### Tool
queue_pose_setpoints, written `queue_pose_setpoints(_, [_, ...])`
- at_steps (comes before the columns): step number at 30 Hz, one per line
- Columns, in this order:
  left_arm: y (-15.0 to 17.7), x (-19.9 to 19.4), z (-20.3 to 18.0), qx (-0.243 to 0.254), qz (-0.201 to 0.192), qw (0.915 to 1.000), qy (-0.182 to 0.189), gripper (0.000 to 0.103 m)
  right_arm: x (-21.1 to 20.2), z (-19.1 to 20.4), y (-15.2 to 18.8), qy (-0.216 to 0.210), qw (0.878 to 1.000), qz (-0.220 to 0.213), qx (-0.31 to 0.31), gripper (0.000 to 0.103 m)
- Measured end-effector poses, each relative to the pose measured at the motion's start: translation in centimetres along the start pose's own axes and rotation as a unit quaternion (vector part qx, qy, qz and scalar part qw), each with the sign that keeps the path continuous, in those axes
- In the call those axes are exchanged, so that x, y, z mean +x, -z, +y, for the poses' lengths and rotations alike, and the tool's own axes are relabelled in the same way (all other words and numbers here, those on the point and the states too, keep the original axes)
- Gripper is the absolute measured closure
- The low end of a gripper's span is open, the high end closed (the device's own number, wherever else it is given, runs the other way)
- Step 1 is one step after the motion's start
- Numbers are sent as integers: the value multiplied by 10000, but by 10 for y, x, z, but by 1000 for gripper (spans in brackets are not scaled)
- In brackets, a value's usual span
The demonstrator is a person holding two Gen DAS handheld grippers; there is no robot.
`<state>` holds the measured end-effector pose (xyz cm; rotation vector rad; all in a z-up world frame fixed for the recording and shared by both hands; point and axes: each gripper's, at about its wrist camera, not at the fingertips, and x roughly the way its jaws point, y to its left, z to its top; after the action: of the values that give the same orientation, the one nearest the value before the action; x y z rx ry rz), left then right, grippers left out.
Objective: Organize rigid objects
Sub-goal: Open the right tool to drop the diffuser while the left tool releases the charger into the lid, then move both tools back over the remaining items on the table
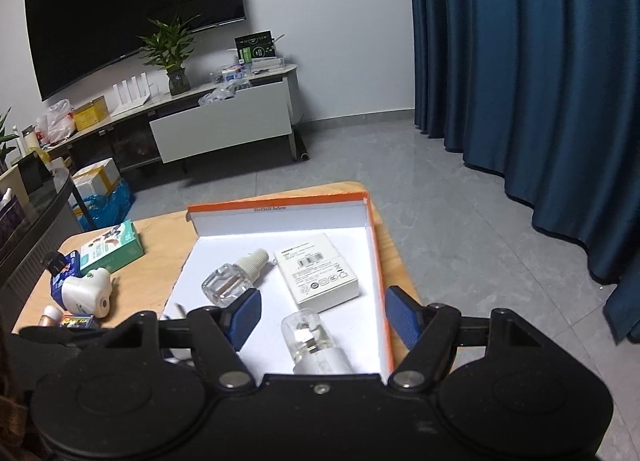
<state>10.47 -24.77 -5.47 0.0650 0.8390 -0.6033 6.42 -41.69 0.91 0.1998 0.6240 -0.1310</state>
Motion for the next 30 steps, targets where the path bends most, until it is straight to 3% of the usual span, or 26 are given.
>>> queue_pose_setpoints(3, [-3,-13,-6,113,-172,9998,25,36,-4,-2,-2,25,10000,-56,34,20])
queue_pose_setpoints(16, [1,-58,25,20,-469,9972,-582,36,-5,29,3,-327,9994,92,-65,20])
queue_pose_setpoints(24, [12,-82,65,-314,-584,9928,-995,36,-1,65,9,-703,9968,230,-290,20])
queue_pose_setpoints(30, [20,-106,105,-633,-760,9847,-1432,36,6,94,14,-1063,9926,403,-436,20])
